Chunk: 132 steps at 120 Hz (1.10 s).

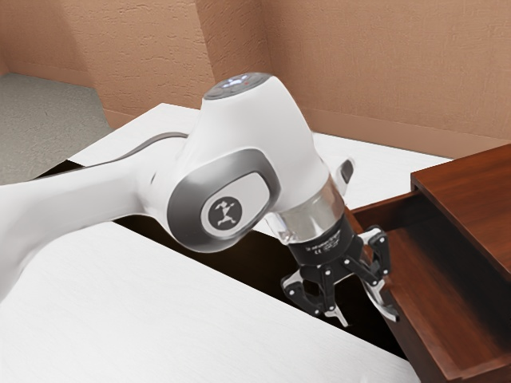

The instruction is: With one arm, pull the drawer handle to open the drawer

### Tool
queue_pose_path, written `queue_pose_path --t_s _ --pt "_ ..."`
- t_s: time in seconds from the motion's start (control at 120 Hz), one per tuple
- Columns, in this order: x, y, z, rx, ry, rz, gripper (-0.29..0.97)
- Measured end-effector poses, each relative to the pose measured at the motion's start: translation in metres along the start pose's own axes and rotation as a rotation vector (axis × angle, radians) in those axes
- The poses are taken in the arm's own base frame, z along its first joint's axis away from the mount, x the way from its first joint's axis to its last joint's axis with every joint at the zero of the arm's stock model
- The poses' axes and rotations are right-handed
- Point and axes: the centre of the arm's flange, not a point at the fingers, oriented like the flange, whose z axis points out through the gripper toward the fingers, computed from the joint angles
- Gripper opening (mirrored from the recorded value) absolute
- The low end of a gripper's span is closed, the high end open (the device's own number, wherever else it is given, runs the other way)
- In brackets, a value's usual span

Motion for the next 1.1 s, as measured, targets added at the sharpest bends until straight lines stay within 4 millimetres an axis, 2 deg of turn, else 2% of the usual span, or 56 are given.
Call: queue_pose_path --t_s 0.533,1.1 --pt "0.012 -0.033 -0.004 0.005 0.006 -0.029 0.28" --pt "0.009 -0.064 -0.012 -0.015 0.009 -0.037 0.28"
